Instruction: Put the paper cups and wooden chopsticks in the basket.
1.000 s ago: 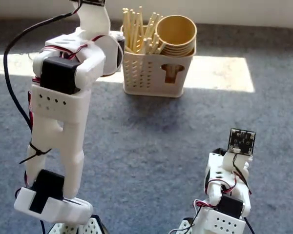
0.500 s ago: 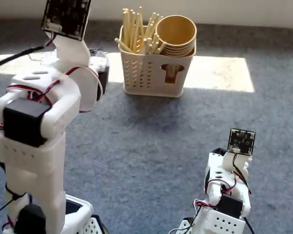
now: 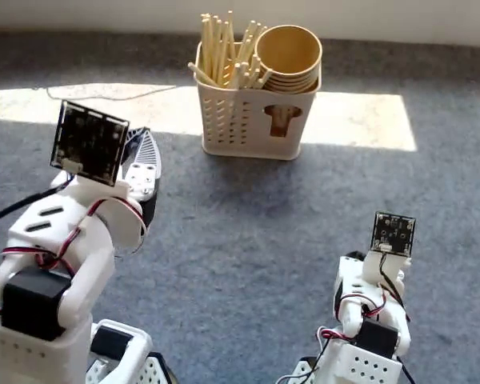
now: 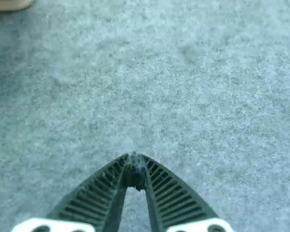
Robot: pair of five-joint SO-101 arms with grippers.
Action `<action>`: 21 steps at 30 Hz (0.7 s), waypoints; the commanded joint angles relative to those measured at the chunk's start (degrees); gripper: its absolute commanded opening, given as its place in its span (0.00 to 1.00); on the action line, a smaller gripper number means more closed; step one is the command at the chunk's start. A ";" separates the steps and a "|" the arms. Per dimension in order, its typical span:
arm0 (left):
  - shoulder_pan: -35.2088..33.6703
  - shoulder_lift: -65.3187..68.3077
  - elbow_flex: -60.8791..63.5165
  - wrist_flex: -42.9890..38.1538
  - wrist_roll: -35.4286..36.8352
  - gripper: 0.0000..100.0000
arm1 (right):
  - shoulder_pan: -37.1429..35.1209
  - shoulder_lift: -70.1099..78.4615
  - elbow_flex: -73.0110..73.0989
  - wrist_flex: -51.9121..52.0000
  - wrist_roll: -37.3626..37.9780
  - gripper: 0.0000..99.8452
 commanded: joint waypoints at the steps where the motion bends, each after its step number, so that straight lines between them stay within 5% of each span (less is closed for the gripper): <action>1: -3.12 -6.20 8.75 -4.48 -0.62 0.01 | 0.40 -0.31 7.34 1.36 -0.09 0.01; 21: -16.92 -35.82 52.53 -4.31 -0.44 0.01 | 0.40 -0.31 7.34 9.19 -12.66 0.01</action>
